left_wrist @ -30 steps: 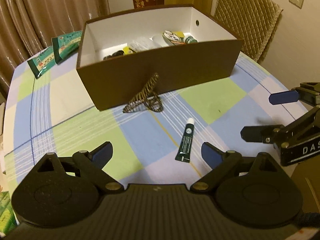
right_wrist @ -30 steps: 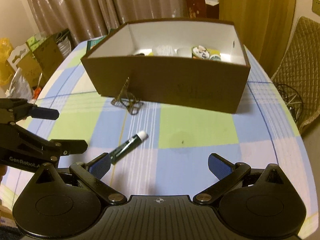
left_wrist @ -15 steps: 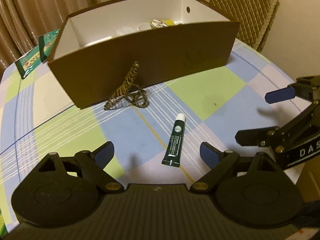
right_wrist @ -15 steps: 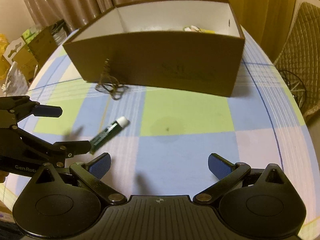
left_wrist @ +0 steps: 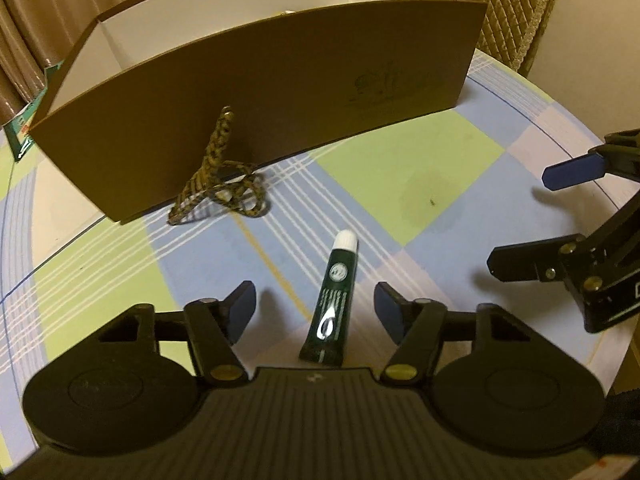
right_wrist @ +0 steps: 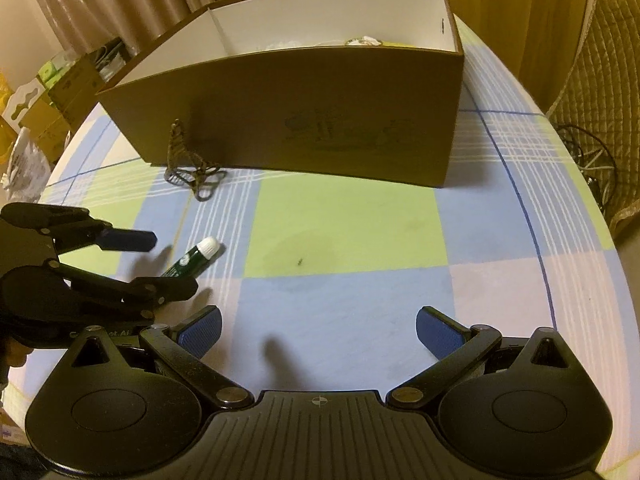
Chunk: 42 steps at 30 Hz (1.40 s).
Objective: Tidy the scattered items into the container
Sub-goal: 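Grasp the green ointment tube with the left tool while the right tool grasps the wire spring, then lift the green tube and wire spring over the box with both tools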
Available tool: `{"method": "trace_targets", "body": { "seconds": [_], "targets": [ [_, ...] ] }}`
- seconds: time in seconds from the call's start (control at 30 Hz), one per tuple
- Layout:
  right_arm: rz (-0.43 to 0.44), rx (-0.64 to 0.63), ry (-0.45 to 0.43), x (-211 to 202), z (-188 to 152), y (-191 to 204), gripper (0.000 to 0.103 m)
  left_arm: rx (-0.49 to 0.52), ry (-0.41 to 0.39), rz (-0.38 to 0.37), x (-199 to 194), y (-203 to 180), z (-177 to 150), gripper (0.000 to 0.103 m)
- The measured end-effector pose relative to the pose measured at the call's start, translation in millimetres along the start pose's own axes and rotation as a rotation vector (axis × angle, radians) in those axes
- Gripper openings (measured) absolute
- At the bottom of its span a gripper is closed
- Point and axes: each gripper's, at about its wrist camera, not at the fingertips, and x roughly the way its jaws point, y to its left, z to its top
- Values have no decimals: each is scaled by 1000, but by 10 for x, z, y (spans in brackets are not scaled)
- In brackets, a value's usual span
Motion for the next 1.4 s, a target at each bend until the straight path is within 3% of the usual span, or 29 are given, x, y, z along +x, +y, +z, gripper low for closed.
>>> {"method": "trace_targets", "body": {
  "seconds": [0.33,0.53,0.93,1.13,1.23,1.4],
  "targets": [
    [11,-6,1,25,11,-4,101,-27,10,-57,72,13,6,15],
    [46,-30,-20,51,33,126,101,-50,17,-37,0,115,-83,14],
    [125,-152,-92,295,264,693,99,-270,19,124,-208,978,-427,14],
    [174,-124,-166,459,538,883,60,-323,7,145,-288,1244,-499,14],
    [188,-66,-188,521,665,898,49,-327,0,151,-287,1324,-467,14],
    [224,32,-206,610,833,876,40,-335,-12,147,-269,1430,-402,14]
  ]
}}
